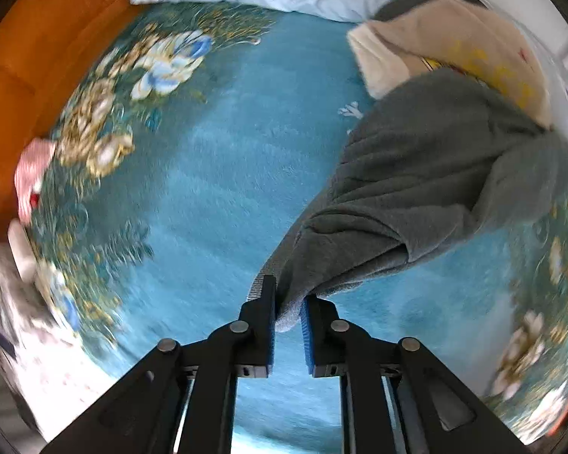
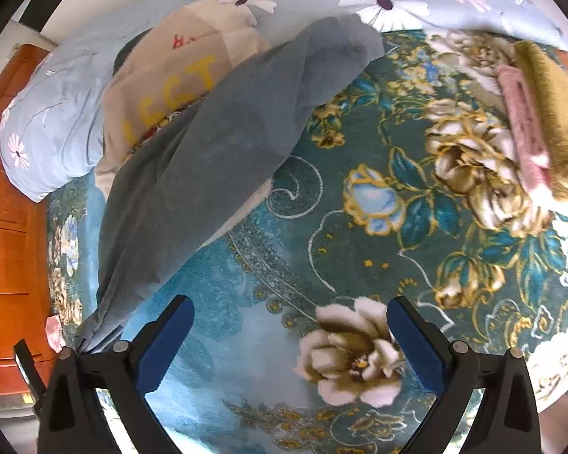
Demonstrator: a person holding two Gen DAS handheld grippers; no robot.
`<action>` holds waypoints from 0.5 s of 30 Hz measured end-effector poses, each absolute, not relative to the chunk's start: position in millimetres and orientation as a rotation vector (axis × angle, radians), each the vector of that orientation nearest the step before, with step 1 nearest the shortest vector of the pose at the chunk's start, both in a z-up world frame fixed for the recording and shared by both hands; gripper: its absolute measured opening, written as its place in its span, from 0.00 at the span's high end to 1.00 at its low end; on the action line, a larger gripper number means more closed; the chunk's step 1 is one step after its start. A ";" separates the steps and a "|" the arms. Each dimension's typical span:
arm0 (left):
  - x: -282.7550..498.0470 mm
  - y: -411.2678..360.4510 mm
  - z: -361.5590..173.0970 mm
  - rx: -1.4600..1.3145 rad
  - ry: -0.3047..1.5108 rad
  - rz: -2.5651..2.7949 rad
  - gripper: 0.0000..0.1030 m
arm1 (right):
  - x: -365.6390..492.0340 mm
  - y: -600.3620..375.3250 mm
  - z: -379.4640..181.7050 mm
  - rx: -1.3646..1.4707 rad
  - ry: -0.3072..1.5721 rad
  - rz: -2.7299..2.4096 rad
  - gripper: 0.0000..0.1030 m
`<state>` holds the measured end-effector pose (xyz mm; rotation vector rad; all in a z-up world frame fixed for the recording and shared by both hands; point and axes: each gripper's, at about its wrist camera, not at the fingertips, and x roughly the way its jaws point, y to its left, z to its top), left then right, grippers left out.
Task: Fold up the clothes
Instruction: 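Lift the grey sweatshirt off the beige sweater with both grippers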
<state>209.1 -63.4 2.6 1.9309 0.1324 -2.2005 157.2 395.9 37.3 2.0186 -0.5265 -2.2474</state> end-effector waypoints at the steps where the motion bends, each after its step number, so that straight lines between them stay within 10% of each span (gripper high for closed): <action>1: 211.6 -65.9 3.5 1.938 0.161 -2.173 0.73 | 151.2 395.9 33.6 2.018 -0.528 -2.239 0.00; 5: 218.6 -101.8 5.9 1.898 0.298 -2.136 0.65 | 124.3 393.8 18.5 2.019 -0.521 -2.216 0.00; 15: 262.5 -145.3 -72.0 1.622 1.380 -1.606 0.59 | 51.1 387.7 -1.3 2.024 -0.502 -2.231 0.00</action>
